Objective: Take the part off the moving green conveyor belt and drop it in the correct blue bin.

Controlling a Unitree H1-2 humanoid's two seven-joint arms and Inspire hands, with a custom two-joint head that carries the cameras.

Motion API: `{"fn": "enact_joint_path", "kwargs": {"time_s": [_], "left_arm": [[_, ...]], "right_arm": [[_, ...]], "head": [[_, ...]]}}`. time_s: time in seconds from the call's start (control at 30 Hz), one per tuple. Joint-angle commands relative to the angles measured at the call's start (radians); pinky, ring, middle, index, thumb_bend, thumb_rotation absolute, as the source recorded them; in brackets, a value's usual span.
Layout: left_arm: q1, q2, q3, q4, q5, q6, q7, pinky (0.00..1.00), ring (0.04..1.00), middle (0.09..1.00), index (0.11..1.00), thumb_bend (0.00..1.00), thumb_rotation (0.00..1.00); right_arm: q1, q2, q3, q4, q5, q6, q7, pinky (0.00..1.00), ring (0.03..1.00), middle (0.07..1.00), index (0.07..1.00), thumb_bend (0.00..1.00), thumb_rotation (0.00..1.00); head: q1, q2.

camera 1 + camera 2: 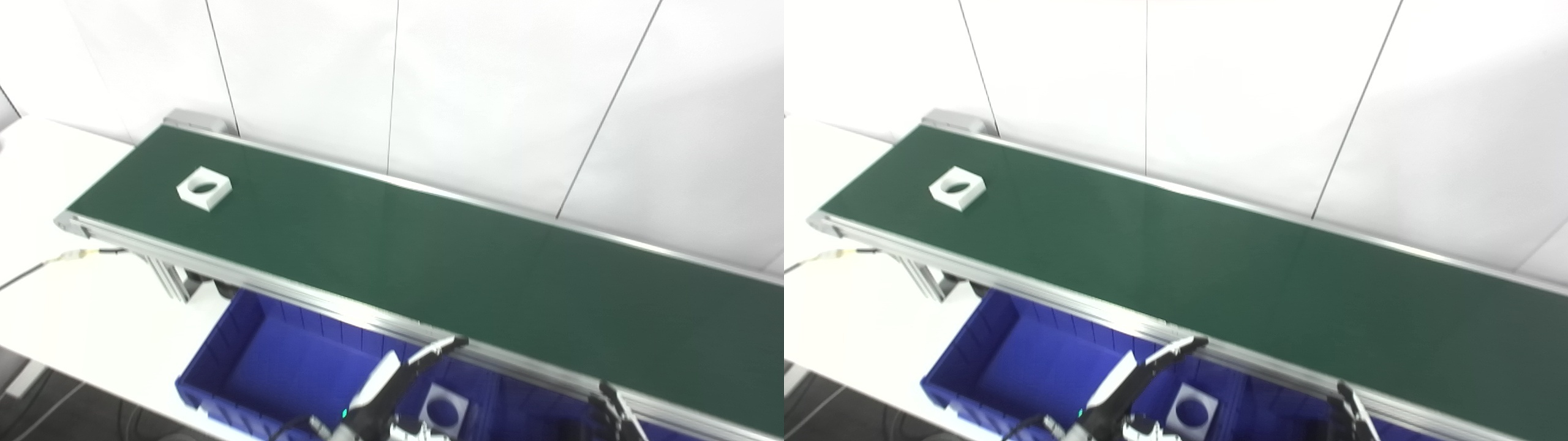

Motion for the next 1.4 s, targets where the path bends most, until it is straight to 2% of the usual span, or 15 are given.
{"fn": "enact_joint_path", "kwargs": {"time_s": [0.0, 0.1, 0.3, 0.5, 0.63, 0.83, 0.97, 1.17, 1.37], "left_arm": [[-0.022, 0.009, -0.006, -0.009, -0.010, -0.037, 0.024, 0.87, 0.905, 0.925, 0.908, 0.89, 0.38], [-0.027, 0.012, -0.017, 0.001, -0.016, -0.037, 0.038, 0.88, 0.910, 0.924, 0.904, 0.89, 0.38], [-0.048, 0.027, -0.052, 0.044, -0.026, -0.037, 0.086, 0.89, 0.912, 0.919, 0.895, 0.90, 0.37], [-0.068, 0.044, -0.088, 0.071, -0.036, -0.037, 0.118, 0.83, 0.884, 0.903, 0.887, 0.91, 0.36], [-0.085, 0.055, -0.113, 0.090, -0.031, -0.037, 0.154, 0.83, 0.879, 0.896, 0.878, 0.92, 0.36], [-0.094, 0.065, -0.135, 0.095, -0.049, -0.037, 0.172, 0.82, 0.874, 0.890, 0.871, 0.93, 0.36], [-0.097, 0.063, -0.140, 0.094, -0.057, -0.037, 0.185, 0.82, 0.871, 0.889, 0.868, 0.94, 0.36], [-0.090, 0.043, -0.110, 0.075, -0.156, -0.037, 0.141, 0.77, 0.874, 0.905, 0.874, 0.94, 0.37], [-0.097, 0.050, -0.083, 0.009, -0.148, -0.037, 0.133, 0.76, 0.872, 0.906, 0.870, 0.95, 0.38]], "right_arm": [[-0.009, 0.000, -0.005, -0.011, 0.015, -0.063, -0.005, 0.86, 0.899, 0.917, 0.968, 0.78, 0.00], [-0.010, 0.003, -0.004, 0.003, 0.011, -0.080, -0.008, 0.86, 0.898, 0.914, 0.969, 0.78, 0.00], [-0.021, 0.012, -0.002, 0.055, 0.001, -0.129, -0.020, 0.86, 0.890, 0.905, 0.961, 0.80, 0.00], [-0.025, 0.012, -0.004, 0.072, 0.020, -0.122, -0.005, 0.88, 0.899, 0.914, 0.979, 0.81, 0.00], [-0.028, 0.012, -0.003, 0.063, 0.020, -0.101, 0.001, 0.89, 0.900, 0.917, 0.991, 0.81, 0.00], [-0.032, 0.011, -0.003, 0.071, 0.025, -0.114, 0.002, 0.90, 0.901, 0.916, 0.994, 0.82, 0.00], [-0.030, 0.012, -0.004, 0.064, 0.034, -0.100, 0.006, 0.91, 0.908, 0.921, 0.995, 0.81, 0.00], [-0.038, 0.014, -0.003, 0.081, 0.041, -0.119, 0.005, 0.91, 0.906, 0.917, 0.988, 0.82, 0.00], [-0.048, 0.018, 0.001, 0.100, 0.034, -0.129, 0.001, 0.90, 0.896, 0.910, 0.979, 0.83, 0.00]], "head": [[-0.002, -0.013], [-0.006, -0.031], [0.001, -0.111], [0.001, -0.148], [0.001, -0.155], [-0.002, -0.154], [-0.002, -0.157], [0.007, -0.153], [0.007, -0.159]]}}
